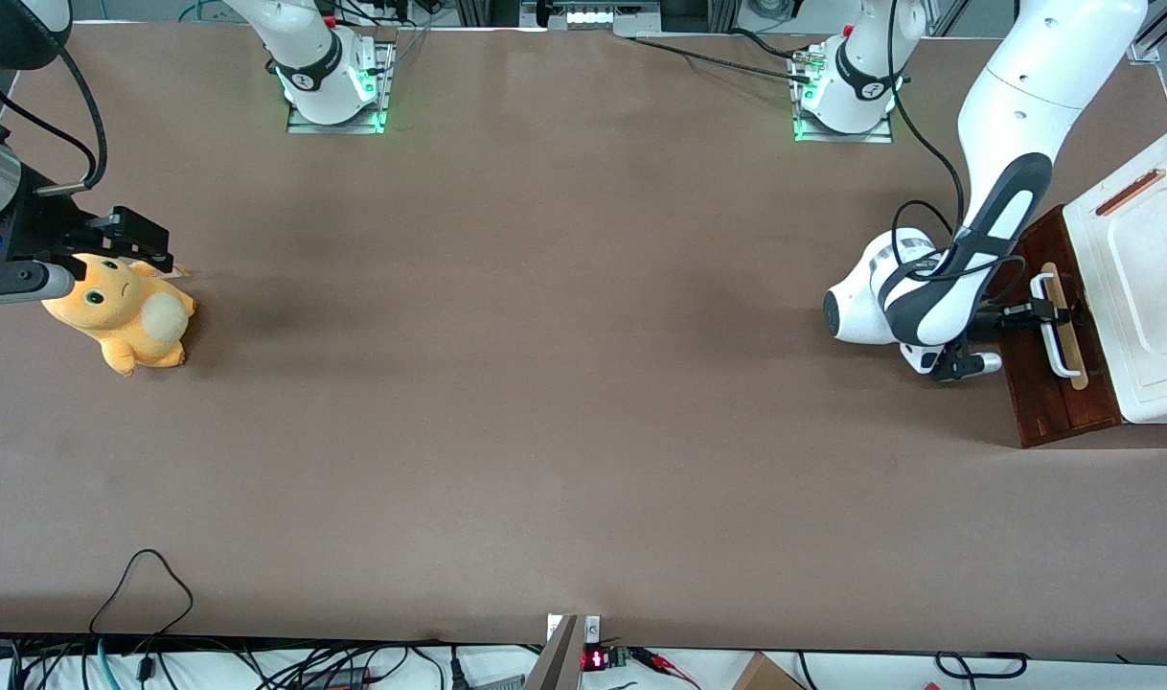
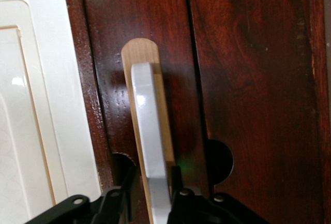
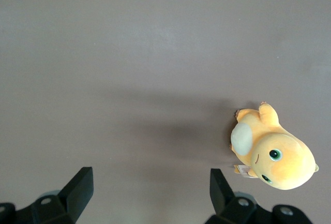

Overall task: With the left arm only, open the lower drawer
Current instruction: 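Close the left gripper around the white bar handle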

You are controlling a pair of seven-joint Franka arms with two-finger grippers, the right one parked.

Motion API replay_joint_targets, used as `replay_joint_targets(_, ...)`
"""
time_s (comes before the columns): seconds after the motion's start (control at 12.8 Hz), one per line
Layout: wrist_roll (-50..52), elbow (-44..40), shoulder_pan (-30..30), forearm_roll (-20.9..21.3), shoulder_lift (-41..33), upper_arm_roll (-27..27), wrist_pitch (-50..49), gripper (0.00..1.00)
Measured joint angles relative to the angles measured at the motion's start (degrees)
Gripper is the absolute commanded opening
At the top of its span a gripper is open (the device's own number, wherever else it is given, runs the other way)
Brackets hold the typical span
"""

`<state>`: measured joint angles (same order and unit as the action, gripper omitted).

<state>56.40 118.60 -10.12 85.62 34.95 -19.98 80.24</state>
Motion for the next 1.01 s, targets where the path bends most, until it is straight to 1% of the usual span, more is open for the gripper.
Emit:
replay_joint_targets(0.23, 0.2, 0.0, -0.4, 1.2, 0.4, 0.0, 0.0, 0.3)
replay_joint_targets(0.47, 0.3, 0.0, -0.7, 1.5, 0.5, 0.0, 0.0, 0.29)
replay_joint_targets(0.55, 0.3, 0.0, -0.7, 1.5, 0.5, 0.0, 0.0, 0.24)
replay_joint_targets(0.62, 0.3, 0.0, -0.7, 1.5, 0.5, 0.0, 0.0, 0.16)
replay_joint_targets(0.7, 0.3, 0.0, -0.7, 1.5, 0.6, 0.0, 0.0, 0.13)
replay_joint_targets(0.86, 1.0, 0.0, -0.7, 1.5, 0.7, 0.0, 0.2, 0.13)
replay_joint_targets(1.01, 1.6, 0.0, -0.7, 1.5, 0.7, 0.0, 0.2, 0.1)
